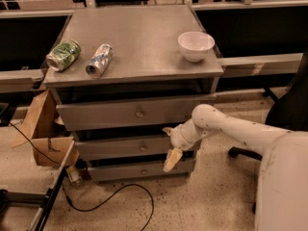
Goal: Open middle drawer
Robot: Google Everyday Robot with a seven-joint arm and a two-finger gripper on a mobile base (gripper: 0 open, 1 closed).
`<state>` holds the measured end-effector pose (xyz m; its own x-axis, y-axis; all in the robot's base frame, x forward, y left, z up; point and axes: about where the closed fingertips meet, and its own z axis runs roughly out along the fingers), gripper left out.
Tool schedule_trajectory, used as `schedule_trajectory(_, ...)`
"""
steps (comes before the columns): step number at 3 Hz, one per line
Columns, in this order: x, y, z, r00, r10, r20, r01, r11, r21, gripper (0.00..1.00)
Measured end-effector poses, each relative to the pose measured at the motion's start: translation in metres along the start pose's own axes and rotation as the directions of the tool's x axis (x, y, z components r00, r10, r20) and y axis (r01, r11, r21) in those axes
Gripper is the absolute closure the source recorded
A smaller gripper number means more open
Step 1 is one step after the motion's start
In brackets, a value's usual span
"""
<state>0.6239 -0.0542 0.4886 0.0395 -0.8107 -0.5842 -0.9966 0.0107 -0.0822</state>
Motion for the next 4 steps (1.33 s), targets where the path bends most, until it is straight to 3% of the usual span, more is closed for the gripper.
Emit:
schedule_trajectory(3, -0.009, -0.022, 0.041, 0.995, -0.035, 0.092, 0.029, 0.9974, 0.066, 0.00)
schedule_trajectory(4, -0.014, -0.023, 0.055, 0.996, -0.045, 0.081, 0.040, 0.9977, 0.055, 0.16)
